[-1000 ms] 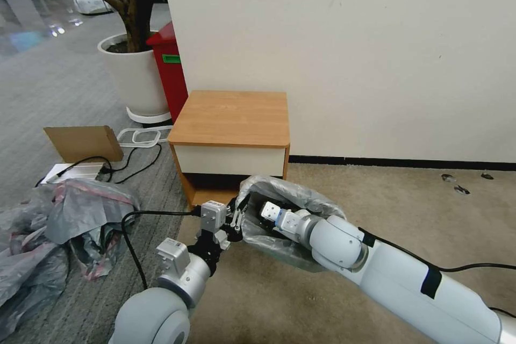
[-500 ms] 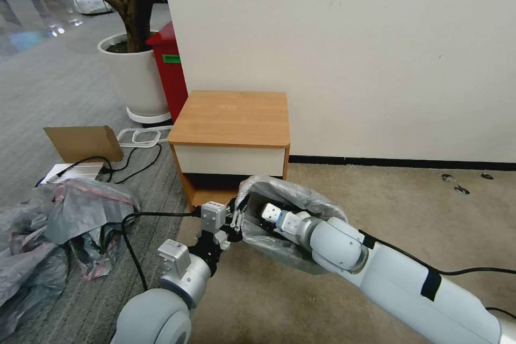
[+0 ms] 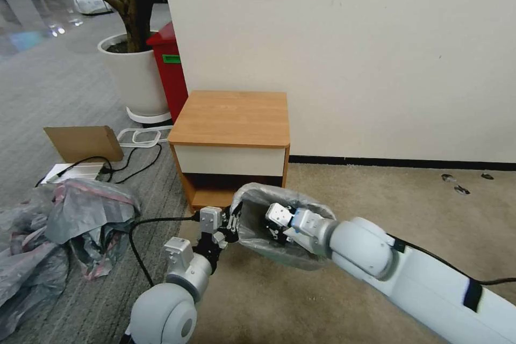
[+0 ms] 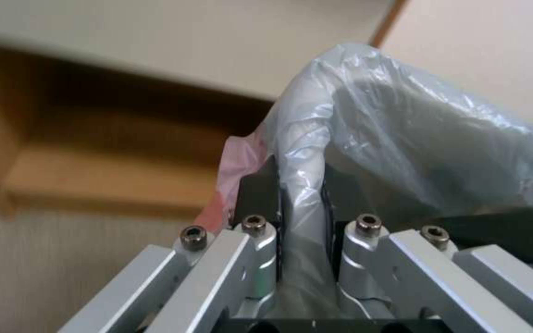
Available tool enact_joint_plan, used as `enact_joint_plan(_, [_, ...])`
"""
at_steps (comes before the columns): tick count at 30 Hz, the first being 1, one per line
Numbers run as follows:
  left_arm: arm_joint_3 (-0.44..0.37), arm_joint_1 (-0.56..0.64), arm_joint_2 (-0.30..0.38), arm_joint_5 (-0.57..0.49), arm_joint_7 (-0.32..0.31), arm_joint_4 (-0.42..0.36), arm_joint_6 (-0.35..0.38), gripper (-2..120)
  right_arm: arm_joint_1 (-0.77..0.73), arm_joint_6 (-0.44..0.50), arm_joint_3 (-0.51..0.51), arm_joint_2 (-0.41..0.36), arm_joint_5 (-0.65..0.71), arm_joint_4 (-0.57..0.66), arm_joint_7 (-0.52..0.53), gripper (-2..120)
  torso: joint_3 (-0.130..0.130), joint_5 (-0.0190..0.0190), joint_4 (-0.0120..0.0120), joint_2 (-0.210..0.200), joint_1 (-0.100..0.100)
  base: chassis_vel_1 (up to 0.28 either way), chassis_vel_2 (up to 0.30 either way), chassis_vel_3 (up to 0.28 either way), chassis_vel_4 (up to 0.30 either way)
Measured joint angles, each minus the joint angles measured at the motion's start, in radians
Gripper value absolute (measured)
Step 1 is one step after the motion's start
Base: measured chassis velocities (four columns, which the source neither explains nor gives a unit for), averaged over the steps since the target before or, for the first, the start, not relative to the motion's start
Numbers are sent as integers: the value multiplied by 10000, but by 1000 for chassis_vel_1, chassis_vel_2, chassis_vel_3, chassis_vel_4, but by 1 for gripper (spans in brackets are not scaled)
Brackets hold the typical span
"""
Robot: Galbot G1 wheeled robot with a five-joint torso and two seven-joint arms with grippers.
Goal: Pick up the garbage bag from the table and place it over the trash can.
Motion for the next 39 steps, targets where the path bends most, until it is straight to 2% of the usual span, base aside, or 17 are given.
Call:
enact_joint_plan(5, [-170, 8, -69, -941, -586, 309, 37, 9, -1284, 940, 1137, -265, 697, 552, 437, 0, 0, -3, -3, 0, 1, 0, 0, 0, 0])
enact_joint_plan(6, [-348, 116, -99, -1393, -836, 372, 58, 9, -2014, 1806, 1542, -287, 1064, 795, 1175, 0, -1, -3, -4, 0, 0, 0, 0, 0, 0])
enact_joint_plan(8, [-487, 267, -127, -1614, -925, 374, 84, 9, -2585, 2342, 1904, -92, 1149, 943, 1715, 0, 0, -3, -2, 0, 1, 0, 0, 0, 0])
enact_joint_plan(9, [-649, 576, -161, -1756, -959, 337, 117, 9, -3473, 2797, 2515, 505, 1016, 1135, 2402, 0, -1, -1, 1, 0, 0, 0, 0, 0, 0])
enact_joint_plan(10, [-649, 576, -161, -1756, -959, 337, 117, 9, -3473, 2797, 2515, 505, 1016, 1135, 2402, 0, -1, -1, 1, 0, 0, 0, 0, 0, 0])
enact_joint_plan(12, [-782, 982, -231, -1825, -962, 199, 146, 9, -4569, 3287, 3240, 1284, 338, 1243, 2874, 8, -1, -1, 2, 0, 0, 0, 0, 0, 0])
enact_joint_plan(13, [-832, 1198, -286, -1842, -962, 104, 147, 9, -5316, 3789, 3711, 1774, -361, 1270, 3015, 15, -1, -2, 2, 0, 0, 0, 0, 0, 0])
enact_joint_plan(14, [-832, 1198, -286, -1842, -962, 104, 147, 9, -5316, 3789, 3711, 1774, -361, 1270, 3015, 15, -1, -2, 2, 0, 0, 0, 0, 0, 0])
enact_joint_plan(16, [-868, 1557, -376, -1919, -965, -101, 146, 9, -6585, 4554, 4549, 2764, -1427, 1374, 3133, 25, -2, -2, -2, 0, 0, 0, 0, 0, 0])
enact_joint_plan(17, [-868, 1557, -376, -1919, -965, -101, 146, 9, -6585, 4554, 4549, 2764, -1427, 1374, 3133, 25, -2, -2, -2, 0, 0, 0, 0, 0, 0])
enact_joint_plan(18, [-862, 1699, -392, -1951, -991, -183, 135, 9, -7088, 4856, 4865, 3311, -1788, 1449, 3182, 30, -1, -3, -2, 2, 0, 0, 0, 0, 0])
enact_joint_plan(20, [-826, 1843, -403, -2036, -1111, -305, 96, 9, -7702, 5243, 5145, 4003, -2238, 1563, 3239, 38, -1, -3, -1, 2, 0, 0, 0, 0, 0])
enact_joint_plan(21, [-826, 1843, -403, -2036, -1111, -305, 96, 9, -7702, 5243, 5145, 4003, -2238, 1563, 3239, 38, -1, -3, -1, 2, 0, 0, 0, 0, 0])
enact_joint_plan(23, [-801, 1880, -408, -2139, -1248, -412, 91, 9, -8138, 5515, 5240, 4348, -2443, 1651, 3352, 48, -1, -3, -1, 2, 1, 0, 0, 0, 0])
enact_joint_plan(30, [-662, 1857, -396, -2085, -1351, -424, 97, 9, -8614, 6006, 5318, 4476, -2530, 1580, 3663, 68, -1, -4, 0, 2, 0, 0, 0, 0, 0])
enact_joint_plan(36, [-417, 1861, -369, -1836, -1367, -330, 114, 9, -8814, 6309, 5546, 4626, -2519, 1423, 3932, 95, -1, -2, 0, 2, 0, 0, 0, 0, 0])
enact_joint_plan(39, [-279, 1820, -366, -1744, -1423, -249, 114, 9, -8834, 6376, 5631, 4656, -2494, 1377, 3992, 99, 0, -1, 0, 2, 0, 0, 0, 0, 0])
